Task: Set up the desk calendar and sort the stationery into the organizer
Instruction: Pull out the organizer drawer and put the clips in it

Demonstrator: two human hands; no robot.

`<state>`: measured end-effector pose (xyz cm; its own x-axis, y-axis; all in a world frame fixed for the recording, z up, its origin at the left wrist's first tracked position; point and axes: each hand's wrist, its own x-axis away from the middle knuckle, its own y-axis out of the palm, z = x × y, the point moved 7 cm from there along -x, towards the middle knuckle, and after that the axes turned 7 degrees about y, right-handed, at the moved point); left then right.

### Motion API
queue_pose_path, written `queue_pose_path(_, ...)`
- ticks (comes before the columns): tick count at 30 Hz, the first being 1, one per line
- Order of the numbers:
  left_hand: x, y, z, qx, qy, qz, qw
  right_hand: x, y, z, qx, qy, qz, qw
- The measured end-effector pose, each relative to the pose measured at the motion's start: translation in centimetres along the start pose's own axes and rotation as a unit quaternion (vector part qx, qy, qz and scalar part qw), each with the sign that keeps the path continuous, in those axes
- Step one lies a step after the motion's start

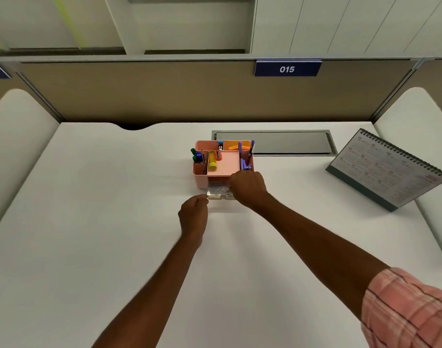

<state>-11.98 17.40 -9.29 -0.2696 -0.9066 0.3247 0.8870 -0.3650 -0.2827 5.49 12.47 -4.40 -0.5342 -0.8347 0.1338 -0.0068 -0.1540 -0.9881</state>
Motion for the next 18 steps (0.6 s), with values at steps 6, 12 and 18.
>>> queue_pose_path(6,0.6,0.3,-0.5,0.048,-0.025,0.001,0.999,4.0,1.4,4.4,-0.396,0.177,0.086,0.897)
queue_pose_path(12,0.5,0.7,-0.6,0.072,-0.05,0.022,0.996,9.5,7.9,1.4,-0.822,0.398,-0.112,0.391)
queue_pose_path(18,-0.6,1.3,-0.1,0.096,-0.078,0.016,0.992,8.1,7.7,-1.0,-0.871,0.396,-0.134,0.259)
